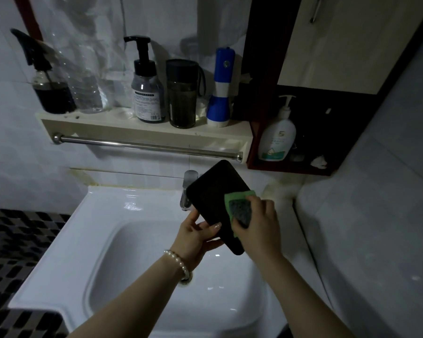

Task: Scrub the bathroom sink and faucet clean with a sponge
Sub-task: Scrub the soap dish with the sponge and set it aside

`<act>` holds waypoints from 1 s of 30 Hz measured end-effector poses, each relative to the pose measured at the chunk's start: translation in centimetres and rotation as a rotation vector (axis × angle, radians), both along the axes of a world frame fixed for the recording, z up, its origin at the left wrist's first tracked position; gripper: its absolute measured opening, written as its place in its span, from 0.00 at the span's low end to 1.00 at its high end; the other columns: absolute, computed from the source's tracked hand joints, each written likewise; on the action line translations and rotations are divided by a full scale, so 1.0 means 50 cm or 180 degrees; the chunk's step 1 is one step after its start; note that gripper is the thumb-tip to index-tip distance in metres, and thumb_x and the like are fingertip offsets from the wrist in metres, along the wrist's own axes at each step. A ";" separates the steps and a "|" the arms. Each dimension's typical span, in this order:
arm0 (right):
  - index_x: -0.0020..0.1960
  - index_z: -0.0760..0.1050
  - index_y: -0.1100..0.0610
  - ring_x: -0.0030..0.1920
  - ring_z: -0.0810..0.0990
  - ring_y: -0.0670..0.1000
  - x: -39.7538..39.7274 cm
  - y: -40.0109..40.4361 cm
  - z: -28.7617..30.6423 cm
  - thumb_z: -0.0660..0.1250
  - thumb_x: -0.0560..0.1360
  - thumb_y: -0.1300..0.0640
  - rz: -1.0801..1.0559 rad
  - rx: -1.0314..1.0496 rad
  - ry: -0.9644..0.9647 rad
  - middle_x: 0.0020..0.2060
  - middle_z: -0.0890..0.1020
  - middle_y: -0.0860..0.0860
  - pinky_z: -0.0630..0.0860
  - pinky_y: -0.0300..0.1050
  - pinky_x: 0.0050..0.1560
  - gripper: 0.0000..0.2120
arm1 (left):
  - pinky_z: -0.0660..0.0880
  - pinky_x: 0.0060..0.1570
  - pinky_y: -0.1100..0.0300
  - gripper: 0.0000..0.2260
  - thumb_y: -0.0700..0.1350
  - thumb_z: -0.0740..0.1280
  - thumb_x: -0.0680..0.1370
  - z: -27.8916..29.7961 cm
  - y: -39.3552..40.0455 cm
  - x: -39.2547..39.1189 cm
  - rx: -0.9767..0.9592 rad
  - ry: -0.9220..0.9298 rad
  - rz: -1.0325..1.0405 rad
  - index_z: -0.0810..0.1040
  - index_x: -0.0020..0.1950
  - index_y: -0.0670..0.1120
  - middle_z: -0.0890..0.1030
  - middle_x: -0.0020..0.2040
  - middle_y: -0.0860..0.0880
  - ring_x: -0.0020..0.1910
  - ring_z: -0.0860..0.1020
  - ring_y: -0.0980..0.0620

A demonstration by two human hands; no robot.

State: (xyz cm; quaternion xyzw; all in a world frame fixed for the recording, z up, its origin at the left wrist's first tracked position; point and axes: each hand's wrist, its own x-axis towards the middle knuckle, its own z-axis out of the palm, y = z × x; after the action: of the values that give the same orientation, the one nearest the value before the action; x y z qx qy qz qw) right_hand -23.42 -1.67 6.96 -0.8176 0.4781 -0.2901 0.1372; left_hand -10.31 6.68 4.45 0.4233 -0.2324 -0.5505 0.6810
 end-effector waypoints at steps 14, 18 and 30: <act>0.62 0.69 0.52 0.54 0.73 0.51 0.003 0.033 -0.020 0.75 0.63 0.60 -0.0046 0.0824 -0.1307 0.55 0.67 0.49 0.77 0.39 0.44 0.29 | 0.80 0.42 0.48 0.17 0.32 0.64 0.74 -0.018 0.005 0.012 0.0424 0.0306 0.0380 0.72 0.61 0.45 0.81 0.52 0.36 0.49 0.82 0.39; 0.63 0.70 0.53 0.51 0.72 0.50 -0.041 0.005 -0.018 0.76 0.62 0.58 -0.0335 0.0415 -0.1314 0.54 0.66 0.49 0.72 0.34 0.40 0.31 | 0.79 0.44 0.48 0.16 0.32 0.64 0.75 -0.020 0.005 0.029 0.0362 0.0417 0.0577 0.71 0.61 0.46 0.82 0.50 0.38 0.50 0.82 0.39; 0.66 0.71 0.55 0.57 0.71 0.60 -0.051 -0.064 -0.014 0.74 0.65 0.55 -0.0351 0.0316 -0.0247 0.57 0.68 0.58 0.73 0.47 0.53 0.30 | 0.79 0.46 0.45 0.28 0.29 0.63 0.74 -0.014 0.026 0.007 0.0382 -0.0460 -0.0262 0.69 0.64 0.58 0.80 0.54 0.36 0.52 0.80 0.38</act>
State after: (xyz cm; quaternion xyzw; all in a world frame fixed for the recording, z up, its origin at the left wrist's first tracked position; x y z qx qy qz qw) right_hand -25.97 -4.90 6.28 -0.7703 0.5306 -0.3046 0.1798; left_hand -9.97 7.96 3.74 0.4921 -0.2647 -0.5590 0.6126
